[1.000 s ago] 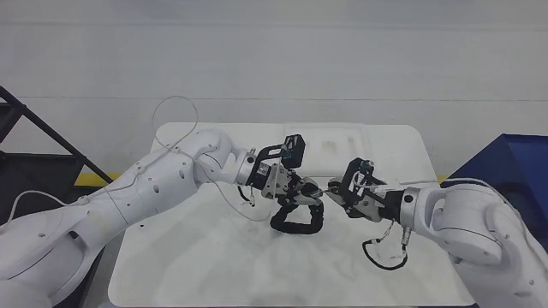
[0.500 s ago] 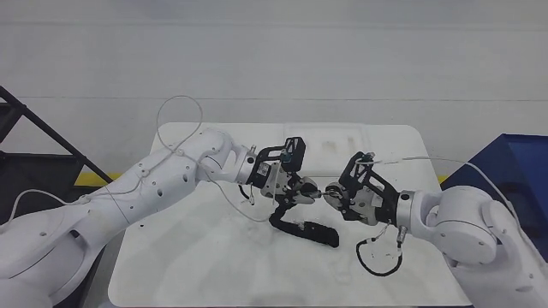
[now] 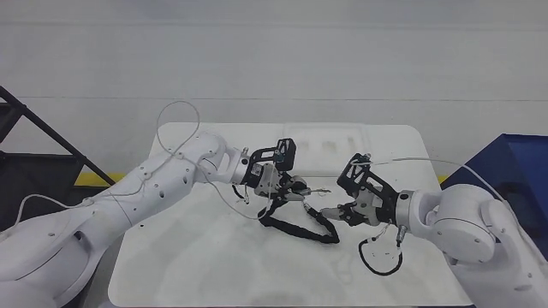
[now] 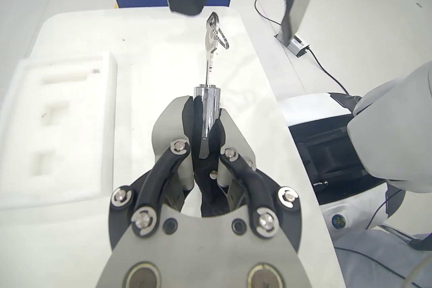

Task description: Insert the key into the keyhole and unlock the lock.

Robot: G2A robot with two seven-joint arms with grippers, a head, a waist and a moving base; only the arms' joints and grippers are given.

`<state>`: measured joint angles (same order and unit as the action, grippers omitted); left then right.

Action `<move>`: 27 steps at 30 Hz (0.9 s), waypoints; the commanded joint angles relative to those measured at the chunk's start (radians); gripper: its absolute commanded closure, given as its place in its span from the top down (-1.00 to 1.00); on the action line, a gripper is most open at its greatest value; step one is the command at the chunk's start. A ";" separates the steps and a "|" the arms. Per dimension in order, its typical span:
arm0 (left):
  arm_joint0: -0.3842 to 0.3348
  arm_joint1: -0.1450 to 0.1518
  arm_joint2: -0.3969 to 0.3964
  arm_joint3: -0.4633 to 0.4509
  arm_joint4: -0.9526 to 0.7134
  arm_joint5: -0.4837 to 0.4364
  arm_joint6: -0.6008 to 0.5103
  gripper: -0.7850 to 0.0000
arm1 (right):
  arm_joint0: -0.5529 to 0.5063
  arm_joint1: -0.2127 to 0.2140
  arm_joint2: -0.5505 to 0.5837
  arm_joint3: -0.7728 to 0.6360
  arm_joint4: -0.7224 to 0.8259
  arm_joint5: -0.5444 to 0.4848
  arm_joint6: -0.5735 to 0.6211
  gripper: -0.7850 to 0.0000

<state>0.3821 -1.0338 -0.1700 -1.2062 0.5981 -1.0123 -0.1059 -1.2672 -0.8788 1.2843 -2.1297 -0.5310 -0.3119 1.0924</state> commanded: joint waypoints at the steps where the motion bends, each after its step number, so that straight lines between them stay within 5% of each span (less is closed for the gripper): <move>1: 0.012 -0.004 0.000 0.033 0.010 0.000 -0.017 -1.00 | 0.001 0.001 0.006 -0.003 -0.008 0.002 -0.005 1.00; 15: 0.113 -0.079 0.000 0.212 0.108 0.001 -0.122 -1.00 | -0.011 0.009 0.039 -0.023 -0.040 -0.017 -0.022 1.00; 16: 0.115 -0.085 0.000 0.220 0.121 0.001 -0.128 -0.43 | -0.010 0.009 0.039 -0.021 -0.042 -0.019 -0.024 1.00; 17: 0.118 -0.091 -0.001 0.228 0.126 0.000 -0.128 0.66 | -0.008 0.009 0.038 -0.020 -0.045 -0.023 -0.027 1.00; 18: 0.119 -0.098 -0.003 0.239 0.129 0.000 -0.129 1.00 | -0.006 0.009 0.037 -0.018 -0.045 -0.026 -0.035 1.00; 23: 0.111 -0.121 -0.025 0.264 0.132 0.000 -0.084 1.00 | 0.013 0.007 0.030 0.012 -0.046 -0.072 -0.087 1.00; 27: 0.081 -0.113 -0.058 0.241 0.180 0.000 0.042 1.00 | 0.039 0.007 0.028 0.063 -0.069 -0.123 -0.134 1.00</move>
<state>0.4718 -1.1519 -0.2162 -0.9584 0.7568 -1.0123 -0.1116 -1.2351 -0.8723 1.3126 -2.0822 -0.5893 -0.4269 0.9642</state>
